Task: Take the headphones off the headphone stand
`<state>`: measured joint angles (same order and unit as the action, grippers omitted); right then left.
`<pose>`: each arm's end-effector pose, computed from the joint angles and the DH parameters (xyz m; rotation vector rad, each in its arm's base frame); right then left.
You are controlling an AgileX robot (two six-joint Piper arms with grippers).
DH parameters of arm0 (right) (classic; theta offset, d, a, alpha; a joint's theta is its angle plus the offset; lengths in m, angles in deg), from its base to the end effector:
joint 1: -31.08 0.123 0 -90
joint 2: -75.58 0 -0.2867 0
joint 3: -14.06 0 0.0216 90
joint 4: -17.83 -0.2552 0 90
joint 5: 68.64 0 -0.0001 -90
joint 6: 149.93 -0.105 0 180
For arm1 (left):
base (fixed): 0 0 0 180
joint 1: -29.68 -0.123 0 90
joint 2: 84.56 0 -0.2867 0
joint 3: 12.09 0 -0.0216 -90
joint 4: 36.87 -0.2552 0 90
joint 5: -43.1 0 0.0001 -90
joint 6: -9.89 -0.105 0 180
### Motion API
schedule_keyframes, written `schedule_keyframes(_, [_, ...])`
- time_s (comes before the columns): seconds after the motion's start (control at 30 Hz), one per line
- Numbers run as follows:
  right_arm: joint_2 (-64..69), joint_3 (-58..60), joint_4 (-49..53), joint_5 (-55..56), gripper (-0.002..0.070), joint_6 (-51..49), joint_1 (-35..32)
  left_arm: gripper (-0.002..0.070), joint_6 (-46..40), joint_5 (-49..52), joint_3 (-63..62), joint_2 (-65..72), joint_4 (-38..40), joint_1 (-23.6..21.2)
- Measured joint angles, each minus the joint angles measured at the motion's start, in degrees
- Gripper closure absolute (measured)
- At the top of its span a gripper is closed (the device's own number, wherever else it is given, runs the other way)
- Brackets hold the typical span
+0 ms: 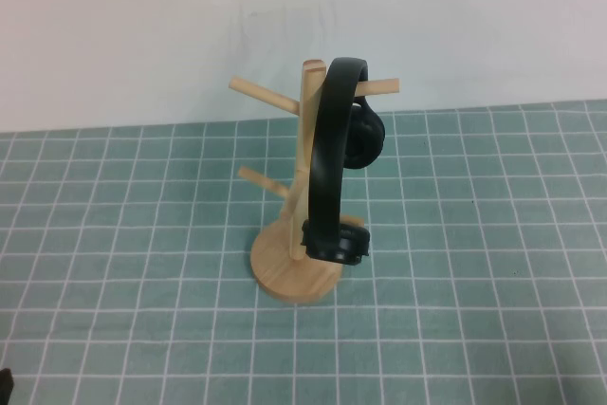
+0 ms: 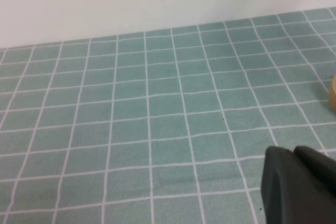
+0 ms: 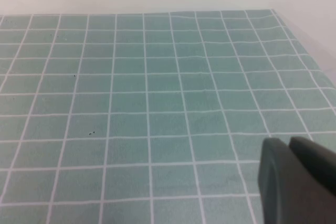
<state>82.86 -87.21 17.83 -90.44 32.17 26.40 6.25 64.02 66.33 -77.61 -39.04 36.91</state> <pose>0.0684 -0.0056 0.1664 0.0424 1.8820 -0.0812 0.0684 -0.0072 0.1703 0.1990 1.8441 -0.0064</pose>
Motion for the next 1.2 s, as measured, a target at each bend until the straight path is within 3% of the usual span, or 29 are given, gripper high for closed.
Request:
schedule_keyframes(0.97, [0.0,0.0,0.0,0.5,0.0685,0.0,0.0,0.0681,0.0,0.0,0.0,0.0,0.0,0.0])
schedule_keyframes(1.07, [0.0,0.3,0.0,4.1,0.0685,0.0,0.0,0.0681,0.0,0.0,0.0,0.0,0.0,0.0])
schedule_keyframes(1.2, [0.0,0.3,0.0,17.2,0.0685,0.0,0.0,0.0681,0.0,0.0,0.0,0.0,0.0,0.0])
